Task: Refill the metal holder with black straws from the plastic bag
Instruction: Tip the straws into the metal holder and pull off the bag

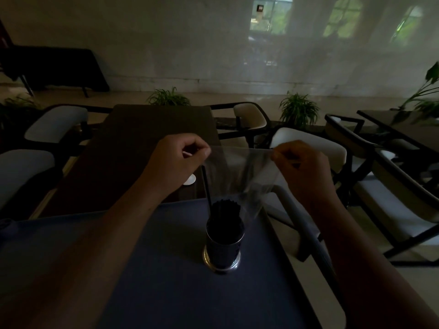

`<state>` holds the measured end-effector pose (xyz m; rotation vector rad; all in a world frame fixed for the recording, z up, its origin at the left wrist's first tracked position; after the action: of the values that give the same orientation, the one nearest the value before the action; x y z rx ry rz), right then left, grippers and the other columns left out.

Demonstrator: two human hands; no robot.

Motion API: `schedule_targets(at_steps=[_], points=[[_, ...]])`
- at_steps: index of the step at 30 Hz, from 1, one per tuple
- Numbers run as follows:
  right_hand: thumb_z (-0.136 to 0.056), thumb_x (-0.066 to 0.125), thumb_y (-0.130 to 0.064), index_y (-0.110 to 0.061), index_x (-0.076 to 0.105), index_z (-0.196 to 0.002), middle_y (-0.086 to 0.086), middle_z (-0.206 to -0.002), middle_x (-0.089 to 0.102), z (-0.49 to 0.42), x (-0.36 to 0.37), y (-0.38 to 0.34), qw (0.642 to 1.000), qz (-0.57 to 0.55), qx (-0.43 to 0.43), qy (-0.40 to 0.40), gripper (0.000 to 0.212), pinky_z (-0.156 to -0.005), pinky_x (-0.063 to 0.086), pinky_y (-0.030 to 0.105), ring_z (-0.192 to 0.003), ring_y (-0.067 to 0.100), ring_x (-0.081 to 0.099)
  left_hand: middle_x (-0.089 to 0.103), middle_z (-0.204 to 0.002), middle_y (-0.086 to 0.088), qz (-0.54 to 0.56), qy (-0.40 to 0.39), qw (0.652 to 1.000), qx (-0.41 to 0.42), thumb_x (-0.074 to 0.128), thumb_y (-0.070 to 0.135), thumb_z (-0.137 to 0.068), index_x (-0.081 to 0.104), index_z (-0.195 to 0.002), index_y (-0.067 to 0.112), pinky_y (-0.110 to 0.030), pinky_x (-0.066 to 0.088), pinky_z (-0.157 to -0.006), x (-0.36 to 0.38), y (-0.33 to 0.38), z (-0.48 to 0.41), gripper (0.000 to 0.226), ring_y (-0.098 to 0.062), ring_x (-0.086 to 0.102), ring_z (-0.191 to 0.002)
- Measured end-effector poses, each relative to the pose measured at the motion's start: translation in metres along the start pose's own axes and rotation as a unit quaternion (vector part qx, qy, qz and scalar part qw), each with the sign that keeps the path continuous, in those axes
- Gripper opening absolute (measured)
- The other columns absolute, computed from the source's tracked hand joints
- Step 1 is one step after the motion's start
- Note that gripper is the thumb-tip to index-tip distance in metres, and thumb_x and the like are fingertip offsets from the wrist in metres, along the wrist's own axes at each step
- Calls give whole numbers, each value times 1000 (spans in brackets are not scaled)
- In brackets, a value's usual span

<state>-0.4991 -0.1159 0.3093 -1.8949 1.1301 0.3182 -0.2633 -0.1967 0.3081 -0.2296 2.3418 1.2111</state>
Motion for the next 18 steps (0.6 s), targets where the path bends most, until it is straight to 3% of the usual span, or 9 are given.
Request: schedule_targets(at_steps=[3, 6, 10, 16, 18], points=[[-90, 62, -18, -18, 67, -86, 3, -89, 66, 9, 11, 9, 1000, 13, 16, -14, 6, -69, 56, 32, -79, 16, 65, 72, -87, 1, -1, -14, 1000, -14, 64, 17, -89, 72, -87, 14, -28, 54, -74, 10, -8, 7, 9, -9, 67, -82], [-88, 64, -17, -15, 68, -87, 4, -90, 66, 20, 22, 18, 999, 18, 24, -30, 5, -70, 57, 44, -79, 18, 64, 72, -88, 2, 3, -28, 999, -33, 65, 16, -88, 72, -88, 15, -28, 55, -77, 18, -19, 15, 7, -8, 67, -85], [-88, 65, -16, -14, 68, -86, 5, -91, 66, 22, 21, 19, 999, 5, 41, -20, 5, -71, 57, 47, -79, 19, 63, 73, -96, 1, 22, -28, 998, -44, 66, 12, -87, 71, -97, 14, -38, 58, -86, 20, -25, 19, 11, -9, 68, -93], [-91, 62, -16, -14, 68, -92, 5, -89, 67, 7, -1, -4, 1000, 1, 22, -4, 6, -69, 56, 29, -78, 16, 65, 72, -88, 5, 18, 16, 999, -21, 65, 14, -88, 70, -88, 20, -42, 57, -80, 0, -3, 10, 8, -11, 68, -84], [-91, 62, -15, -13, 67, -92, 5, -89, 67, 1, -8, -13, 1000, 4, 12, 3, 6, -70, 57, 31, -77, 17, 66, 73, -88, 3, 25, 23, 999, -15, 64, 16, -89, 70, -90, 19, -43, 57, -82, -6, 5, 6, 7, -13, 69, -85]])
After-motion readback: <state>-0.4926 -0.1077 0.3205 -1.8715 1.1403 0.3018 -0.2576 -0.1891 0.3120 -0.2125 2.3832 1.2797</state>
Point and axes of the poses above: each hand's wrist, its own z-axis away from the middle knuckle, its own x-axis out of the palm, y = z × x, the point moved 9 cm from there along -z, towards the middle knuckle
